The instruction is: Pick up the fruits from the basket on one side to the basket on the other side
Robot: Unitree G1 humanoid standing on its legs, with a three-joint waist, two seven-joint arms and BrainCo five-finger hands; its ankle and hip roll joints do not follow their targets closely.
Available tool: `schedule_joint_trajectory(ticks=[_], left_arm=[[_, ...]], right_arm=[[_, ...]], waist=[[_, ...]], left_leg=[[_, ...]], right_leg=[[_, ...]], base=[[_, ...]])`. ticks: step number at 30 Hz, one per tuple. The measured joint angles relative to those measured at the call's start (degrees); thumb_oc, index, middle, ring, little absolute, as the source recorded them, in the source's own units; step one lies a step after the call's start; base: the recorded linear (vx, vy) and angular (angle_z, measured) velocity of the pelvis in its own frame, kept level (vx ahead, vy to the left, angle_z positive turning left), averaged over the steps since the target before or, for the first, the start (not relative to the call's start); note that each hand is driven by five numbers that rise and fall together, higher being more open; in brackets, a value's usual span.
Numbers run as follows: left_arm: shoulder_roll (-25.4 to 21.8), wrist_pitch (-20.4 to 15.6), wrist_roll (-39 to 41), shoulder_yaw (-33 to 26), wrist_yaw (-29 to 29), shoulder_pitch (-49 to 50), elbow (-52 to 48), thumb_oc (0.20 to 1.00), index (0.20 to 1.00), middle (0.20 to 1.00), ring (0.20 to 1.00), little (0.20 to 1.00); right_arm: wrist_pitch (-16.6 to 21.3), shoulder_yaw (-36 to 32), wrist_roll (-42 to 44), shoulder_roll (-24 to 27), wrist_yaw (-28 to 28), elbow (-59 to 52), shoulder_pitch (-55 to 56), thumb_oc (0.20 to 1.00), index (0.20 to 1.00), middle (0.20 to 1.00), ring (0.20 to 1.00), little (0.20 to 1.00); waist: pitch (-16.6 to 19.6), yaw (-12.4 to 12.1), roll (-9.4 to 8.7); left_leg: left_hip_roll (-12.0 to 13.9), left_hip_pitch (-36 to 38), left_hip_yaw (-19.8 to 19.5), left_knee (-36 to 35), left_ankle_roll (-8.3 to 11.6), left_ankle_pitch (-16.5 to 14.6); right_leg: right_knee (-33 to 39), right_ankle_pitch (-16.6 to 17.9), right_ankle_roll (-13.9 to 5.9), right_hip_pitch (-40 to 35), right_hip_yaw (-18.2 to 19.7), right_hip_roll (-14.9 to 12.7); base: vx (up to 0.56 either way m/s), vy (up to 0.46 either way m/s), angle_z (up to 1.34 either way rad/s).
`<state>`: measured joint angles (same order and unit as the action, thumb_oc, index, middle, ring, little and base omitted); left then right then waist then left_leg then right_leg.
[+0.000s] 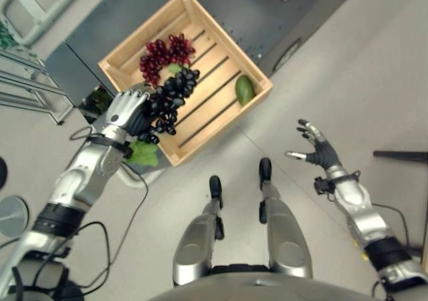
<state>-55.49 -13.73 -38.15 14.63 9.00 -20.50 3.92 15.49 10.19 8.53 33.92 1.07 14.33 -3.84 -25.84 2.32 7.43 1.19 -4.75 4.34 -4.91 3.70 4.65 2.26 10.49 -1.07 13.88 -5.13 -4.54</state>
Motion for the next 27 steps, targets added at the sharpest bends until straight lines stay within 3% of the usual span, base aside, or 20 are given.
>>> schedule_joint_trajectory(ticks=[2, 4, 7, 9, 11, 12, 20, 27], left_arm=[[-2.84, -1.62, 0.06, 0.90, -1.34, -1.60, -0.97, 0.200, 0.200, 0.200, 0.200, 0.200], [-5.75, -3.28, 0.07, 5.91, -2.73, -6.11, -0.98, 0.200, 0.200, 0.200, 0.200, 0.200], [-8.33, -6.19, -0.76, 18.16, -4.94, -14.96, -0.59, 0.200, 0.200, 0.200, 0.200, 0.200], [-9.52, -8.59, -1.46, 24.42, -6.71, -20.44, -1.47, 0.200, 0.200, 0.200, 0.200, 0.200], [-9.58, -9.51, -1.44, 27.05, -7.01, -23.26, -1.94, 0.200, 0.200, 0.200, 0.200, 0.200], [-9.76, -10.46, -1.11, 32.68, -8.71, -29.02, -1.80, 0.200, 0.200, 0.200, 0.200, 0.200], [-7.27, -13.51, -0.84, 42.84, -11.32, -39.95, -4.22, 0.200, 0.200, 0.200, 0.200, 0.200], [-6.78, -14.25, 1.69, 45.99, -13.61, -44.15, -7.12, 0.200, 0.200, 0.200, 0.200, 0.200]], right_arm=[[-0.15, 0.75, -0.13, 0.83, 1.30, -0.25, -0.44, 1.000, 1.000, 1.000, 1.000, 1.000], [-0.64, 3.36, -1.44, 2.88, 3.23, -0.72, -0.39, 1.000, 1.000, 1.000, 1.000, 1.000], [-2.52, 5.58, -5.13, 3.82, 4.99, -1.50, -1.51, 1.000, 1.000, 1.000, 1.000, 1.000], [-3.12, 6.69, -2.58, 3.41, 7.06, -4.04, -1.97, 1.000, 1.000, 1.000, 1.000, 1.000], [-3.25, 7.20, -0.35, 3.20, 8.08, -5.30, -2.10, 1.000, 1.000, 1.000, 1.000, 1.000], [-4.68, 8.90, 3.45, 3.17, 10.19, -5.44, -2.98, 1.000, 1.000, 1.000, 1.000, 1.000], [-11.43, 18.43, 20.64, 3.42, 15.44, -7.67, -10.50, 1.000, 1.000, 1.000, 1.000, 1.000], [-15.87, 25.29, 33.63, 5.45, 16.27, -7.18, -14.49, 1.000, 1.000, 1.000, 1.000, 1.000]], waist=[[1.73, -0.03, 0.07], [4.07, -0.07, 0.19], [7.63, 0.98, 0.28], [9.42, 1.55, 0.34], [10.23, 1.78, 0.60], [10.60, 2.02, 0.54], [16.41, 3.00, 0.68], [19.04, 2.78, 0.64]], left_leg=[[0.16, 0.19, 0.02, -0.01, 0.07, -0.18], [0.41, 1.32, -0.07, -0.02, 0.27, -0.50], [0.72, 3.63, -0.02, -0.05, 0.35, -1.10], [0.77, 4.68, 0.08, -0.06, 0.19, -1.32], [0.80, 5.25, 0.16, -0.06, 0.26, -1.66], [0.91, 6.26, 0.18, -0.05, 0.31, -1.79], [1.83, 9.48, 0.07, -0.05, 0.74, -2.85], [2.05, 10.16, -0.51, -0.06, 0.76, -3.09]], right_leg=[[0.20, 0.00, 0.01, -0.26, 0.00, 0.18], [0.36, -0.30, 0.19, -1.55, -0.15, 0.44], [2.18, -0.24, 0.19, -4.81, -0.57, 0.77], [2.89, -0.23, 0.15, -6.17, -0.70, 0.80], [2.89, -0.28, 0.17, -6.60, -0.47, 0.91], [2.88, -0.38, 0.15, -7.62, -0.45, 1.07], [2.89, -1.72, 0.51, -10.85, -0.69, 1.94], [2.89, -2.02, 0.61, -11.95, -1.54, 1.97]], base=[[0.06, -0.015, 0.02], [0.08, -0.015, 0.01], [0.06, -0.014, 0.04], [0.07, 0.003, -0.01], [0.10, -0.001, -0.10], [0.06, -0.011, -0.07], [0.06, -0.012, 0.01], [0.03, -0.004, 0.07]])
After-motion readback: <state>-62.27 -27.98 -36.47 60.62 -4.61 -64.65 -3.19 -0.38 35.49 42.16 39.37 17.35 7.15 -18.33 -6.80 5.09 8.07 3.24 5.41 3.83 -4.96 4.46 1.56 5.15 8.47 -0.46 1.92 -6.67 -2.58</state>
